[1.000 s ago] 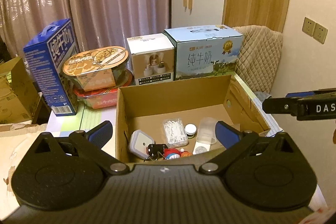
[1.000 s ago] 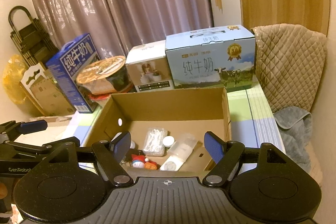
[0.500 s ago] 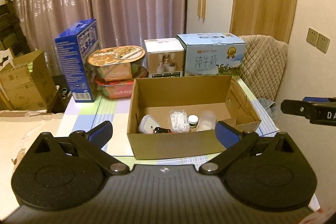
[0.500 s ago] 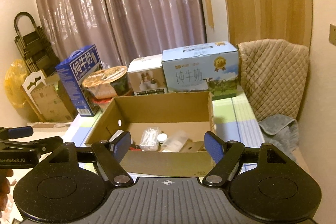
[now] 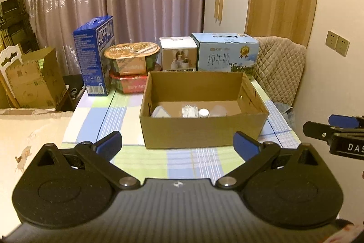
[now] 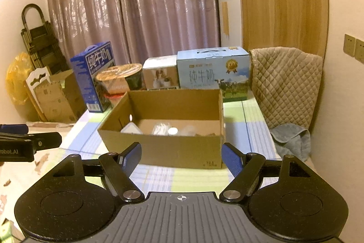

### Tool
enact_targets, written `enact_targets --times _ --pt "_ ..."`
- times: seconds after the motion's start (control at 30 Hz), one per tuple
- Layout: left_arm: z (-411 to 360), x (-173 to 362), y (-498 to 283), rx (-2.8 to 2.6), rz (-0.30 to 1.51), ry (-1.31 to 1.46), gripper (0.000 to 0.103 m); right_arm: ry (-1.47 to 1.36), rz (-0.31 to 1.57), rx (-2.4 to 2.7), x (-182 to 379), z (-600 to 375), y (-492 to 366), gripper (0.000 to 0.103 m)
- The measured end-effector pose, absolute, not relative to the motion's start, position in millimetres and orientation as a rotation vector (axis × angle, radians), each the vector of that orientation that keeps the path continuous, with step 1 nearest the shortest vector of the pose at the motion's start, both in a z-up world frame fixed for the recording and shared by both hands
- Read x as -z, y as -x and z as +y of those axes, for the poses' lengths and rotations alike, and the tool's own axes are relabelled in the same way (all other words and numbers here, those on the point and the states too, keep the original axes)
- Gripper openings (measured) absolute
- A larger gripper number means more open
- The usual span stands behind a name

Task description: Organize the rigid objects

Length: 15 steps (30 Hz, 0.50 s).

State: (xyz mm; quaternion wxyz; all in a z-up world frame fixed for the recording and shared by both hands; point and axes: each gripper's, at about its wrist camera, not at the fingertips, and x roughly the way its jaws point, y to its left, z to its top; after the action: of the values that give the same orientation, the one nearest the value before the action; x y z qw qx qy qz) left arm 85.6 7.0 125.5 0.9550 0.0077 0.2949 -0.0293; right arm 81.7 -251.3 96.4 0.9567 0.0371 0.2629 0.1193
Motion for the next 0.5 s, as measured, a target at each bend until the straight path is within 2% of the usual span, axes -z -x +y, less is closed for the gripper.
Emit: enact_targets --times 0.5 --pt "5.2 -91.8 -14.0 0.026 0.627 -0.045 0.102 -0.031 0.579 -0.235 -63.2 -246.7 -10.5 0.075"
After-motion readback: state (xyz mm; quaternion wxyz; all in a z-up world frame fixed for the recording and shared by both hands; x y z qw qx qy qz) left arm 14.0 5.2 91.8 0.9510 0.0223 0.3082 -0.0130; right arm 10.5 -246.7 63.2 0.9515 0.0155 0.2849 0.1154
